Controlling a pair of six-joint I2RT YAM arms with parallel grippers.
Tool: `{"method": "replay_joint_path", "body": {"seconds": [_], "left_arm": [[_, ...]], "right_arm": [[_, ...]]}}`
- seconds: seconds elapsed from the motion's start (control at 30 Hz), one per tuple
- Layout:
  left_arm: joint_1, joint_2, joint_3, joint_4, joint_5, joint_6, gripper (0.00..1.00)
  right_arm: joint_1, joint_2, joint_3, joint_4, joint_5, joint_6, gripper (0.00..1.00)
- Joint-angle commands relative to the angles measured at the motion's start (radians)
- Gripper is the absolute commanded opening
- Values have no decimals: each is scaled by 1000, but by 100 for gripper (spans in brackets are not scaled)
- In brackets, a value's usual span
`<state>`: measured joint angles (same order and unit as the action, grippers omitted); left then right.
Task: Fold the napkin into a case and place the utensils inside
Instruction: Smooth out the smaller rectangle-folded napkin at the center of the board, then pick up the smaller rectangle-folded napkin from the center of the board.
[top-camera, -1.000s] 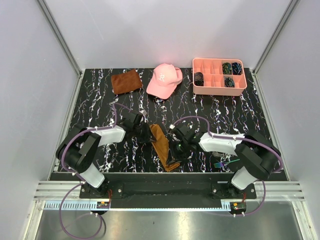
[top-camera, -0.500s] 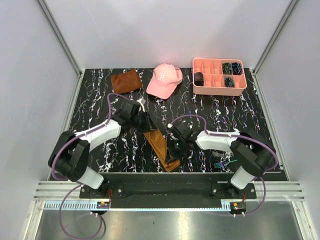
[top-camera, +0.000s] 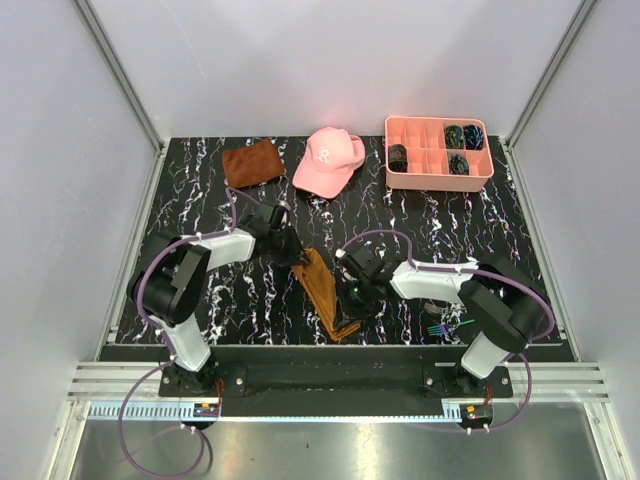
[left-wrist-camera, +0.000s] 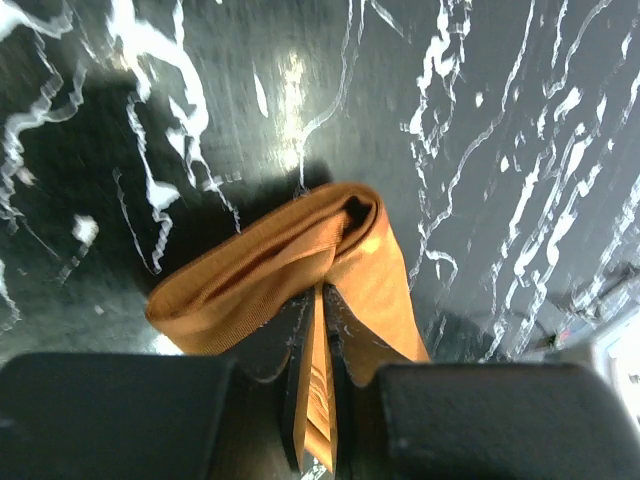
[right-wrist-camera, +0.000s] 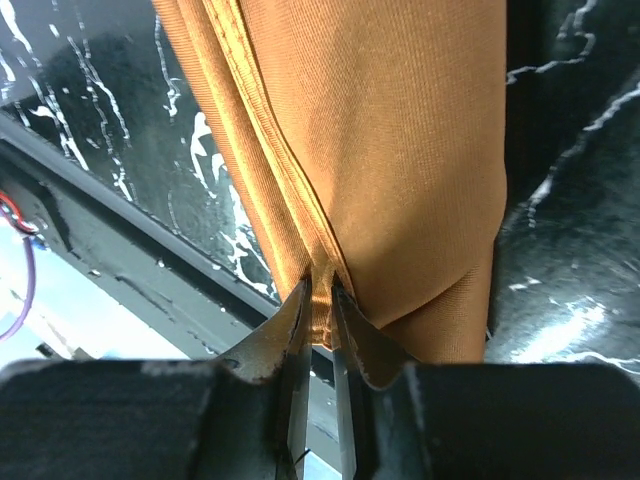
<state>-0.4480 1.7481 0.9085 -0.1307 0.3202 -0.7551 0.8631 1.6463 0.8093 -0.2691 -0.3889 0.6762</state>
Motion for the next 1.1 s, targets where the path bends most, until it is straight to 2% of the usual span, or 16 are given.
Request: {"method": "replay_joint_path", "body": {"seconds": [0.0,0.07,0.13,0.2,0.33,0.43,0.5,0.57,0.77,1.07], "left_arm": [[8,-10,44,-12,-101,40,15],[8,-73,55,-33,-86,31,18],[6,-139,73,-61,-60,25,32],[12,-188,84,-125,-56,22,43],[43,-336,55,-223,-85,-9,53],[72,-409,11,-326,-116,-59,55],[83,-433,-25,-333,-106,-90,55],[91,-444,-65,-339,-92,-113,55],[135,-490,-167,-311,-110,-176,54],[181,-541,-241,-310,-124,-159,54]], "right_arm": [[-4,-26,51,-91,57,-58,21],[-3,-36,120,-156,71,-85,25],[-3,-39,210,-244,103,-122,27],[-1,-30,269,-295,142,-144,36],[8,21,405,-398,208,-194,52],[42,56,453,-435,277,-211,62],[66,72,462,-443,341,-219,70],[103,86,467,-447,384,-234,73],[198,142,502,-493,539,-254,76],[234,250,620,-538,616,-303,76]]}}
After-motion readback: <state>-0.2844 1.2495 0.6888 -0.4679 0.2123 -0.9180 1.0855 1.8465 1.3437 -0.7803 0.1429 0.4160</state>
